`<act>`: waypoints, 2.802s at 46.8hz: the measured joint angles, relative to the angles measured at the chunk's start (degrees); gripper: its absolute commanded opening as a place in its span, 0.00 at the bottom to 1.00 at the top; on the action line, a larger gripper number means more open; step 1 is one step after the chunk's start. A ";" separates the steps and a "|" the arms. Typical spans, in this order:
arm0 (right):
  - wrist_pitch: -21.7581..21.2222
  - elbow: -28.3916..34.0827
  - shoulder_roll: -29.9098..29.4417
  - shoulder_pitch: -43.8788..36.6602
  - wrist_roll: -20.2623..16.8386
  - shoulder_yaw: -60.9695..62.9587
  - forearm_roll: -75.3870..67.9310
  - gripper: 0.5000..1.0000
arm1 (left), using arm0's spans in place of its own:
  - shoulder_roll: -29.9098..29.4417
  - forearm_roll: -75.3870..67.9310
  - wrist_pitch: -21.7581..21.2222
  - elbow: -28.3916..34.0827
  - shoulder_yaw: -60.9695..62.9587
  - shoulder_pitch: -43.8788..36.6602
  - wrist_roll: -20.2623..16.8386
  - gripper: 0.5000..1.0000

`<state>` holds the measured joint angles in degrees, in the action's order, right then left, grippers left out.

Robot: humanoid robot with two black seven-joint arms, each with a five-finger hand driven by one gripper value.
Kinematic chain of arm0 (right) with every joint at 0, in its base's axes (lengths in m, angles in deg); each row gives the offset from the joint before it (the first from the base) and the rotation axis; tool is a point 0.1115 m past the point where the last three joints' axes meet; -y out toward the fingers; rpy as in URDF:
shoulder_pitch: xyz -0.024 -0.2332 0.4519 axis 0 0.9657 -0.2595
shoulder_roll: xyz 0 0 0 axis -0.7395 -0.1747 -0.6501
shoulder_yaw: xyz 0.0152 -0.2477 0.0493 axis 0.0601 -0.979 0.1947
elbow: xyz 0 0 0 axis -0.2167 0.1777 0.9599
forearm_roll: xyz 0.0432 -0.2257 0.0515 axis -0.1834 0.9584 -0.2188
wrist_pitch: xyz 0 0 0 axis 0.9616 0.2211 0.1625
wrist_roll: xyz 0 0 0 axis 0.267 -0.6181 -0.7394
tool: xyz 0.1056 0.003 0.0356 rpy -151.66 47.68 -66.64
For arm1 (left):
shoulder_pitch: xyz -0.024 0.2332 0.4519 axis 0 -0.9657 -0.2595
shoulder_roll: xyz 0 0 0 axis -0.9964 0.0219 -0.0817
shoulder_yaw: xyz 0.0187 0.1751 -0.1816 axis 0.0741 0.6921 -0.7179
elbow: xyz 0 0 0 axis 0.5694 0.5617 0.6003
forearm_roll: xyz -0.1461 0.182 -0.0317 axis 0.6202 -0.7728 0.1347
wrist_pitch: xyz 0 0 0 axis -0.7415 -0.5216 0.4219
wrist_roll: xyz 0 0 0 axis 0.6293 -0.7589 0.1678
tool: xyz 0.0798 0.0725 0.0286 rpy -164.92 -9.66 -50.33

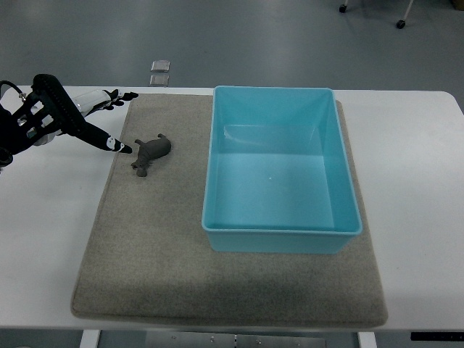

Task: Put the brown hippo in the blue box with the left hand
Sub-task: 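Close the left hand fingers around the brown hippo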

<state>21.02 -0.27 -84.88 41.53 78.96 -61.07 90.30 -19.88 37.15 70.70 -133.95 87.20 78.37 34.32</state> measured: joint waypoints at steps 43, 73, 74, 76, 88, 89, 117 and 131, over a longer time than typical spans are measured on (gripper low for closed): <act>-0.01 0.00 0.00 0.00 0.00 0.02 0.00 0.87 | 7.67 0.56 -4.08 0.61 0.69 -0.23 7.88 0.94; -0.01 0.00 0.00 -0.01 0.00 -0.01 0.00 0.87 | 9.06 0.55 -4.08 0.60 0.75 -0.58 11.12 0.71; -0.01 0.00 0.00 0.00 0.00 0.00 0.00 0.87 | 9.06 0.55 -4.08 0.60 0.77 -0.58 11.17 0.71; -0.01 0.00 0.00 0.00 0.00 0.01 0.00 0.87 | 9.07 0.55 -4.08 0.60 0.78 -0.55 11.37 0.68; -0.01 0.00 0.00 -0.04 0.00 0.03 0.00 0.87 | 9.16 0.55 -4.17 0.65 0.79 -0.52 12.38 0.62; -0.01 0.00 0.00 -0.03 0.00 0.03 0.00 0.87 | 9.19 0.55 -4.17 0.66 0.79 -0.52 12.41 0.61; -0.01 0.00 0.00 -0.02 0.00 0.01 0.00 0.87 | 9.68 0.55 -4.61 0.70 0.79 -0.13 14.54 0.29; -0.01 0.00 0.00 0.00 0.00 0.00 0.00 0.87 | 10.38 0.47 -4.45 0.61 0.70 -0.23 14.88 0.00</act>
<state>21.01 -0.27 -84.88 41.53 78.96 -61.06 90.30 -9.50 37.63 66.24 -133.33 87.90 78.14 49.20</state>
